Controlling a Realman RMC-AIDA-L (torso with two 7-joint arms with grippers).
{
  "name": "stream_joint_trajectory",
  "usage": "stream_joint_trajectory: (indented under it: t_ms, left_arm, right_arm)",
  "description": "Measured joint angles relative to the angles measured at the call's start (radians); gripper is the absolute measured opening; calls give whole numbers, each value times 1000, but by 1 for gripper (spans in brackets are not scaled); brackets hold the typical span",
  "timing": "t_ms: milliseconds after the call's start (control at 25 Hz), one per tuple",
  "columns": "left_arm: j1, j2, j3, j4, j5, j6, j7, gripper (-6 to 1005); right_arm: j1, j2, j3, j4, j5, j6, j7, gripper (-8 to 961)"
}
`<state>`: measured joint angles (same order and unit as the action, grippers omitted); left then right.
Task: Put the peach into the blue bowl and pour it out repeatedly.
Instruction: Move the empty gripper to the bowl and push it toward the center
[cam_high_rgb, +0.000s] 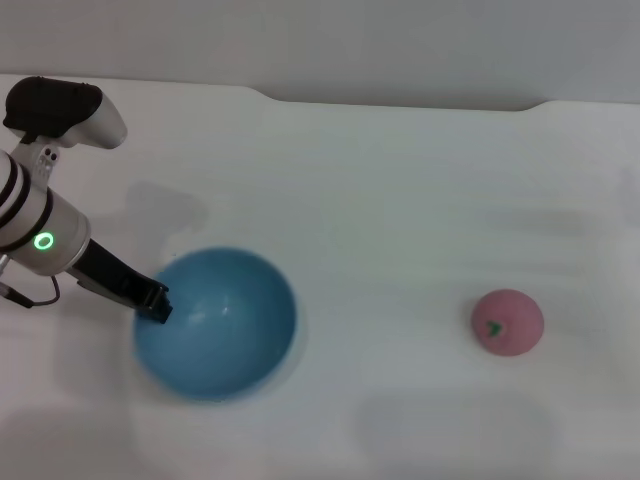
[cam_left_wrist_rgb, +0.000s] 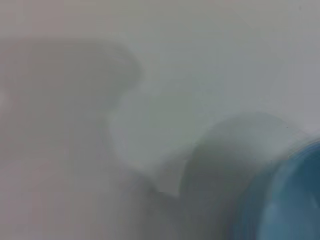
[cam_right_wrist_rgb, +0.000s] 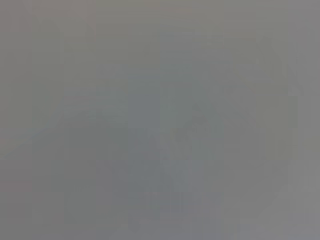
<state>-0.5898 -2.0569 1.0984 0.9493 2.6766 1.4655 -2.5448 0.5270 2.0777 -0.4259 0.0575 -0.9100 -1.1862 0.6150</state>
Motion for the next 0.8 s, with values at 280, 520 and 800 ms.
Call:
stream_joint_trajectory:
  t_ms: [280, 520, 800]
  left_arm:
    - [0, 0, 0, 0, -2, -2, 0, -1]
    - [-6, 0, -5, 4, -8, -8, -5, -1]
    - [-29, 0, -7, 3, -15, -26, -9, -1]
  right_arm:
    - [-12, -7, 53, -51, -4, 136, 404, 605]
    - [-4, -13, -66, -228, -280, 284, 818, 603]
    - [51, -46, -230, -465, -826, 223, 1295, 603]
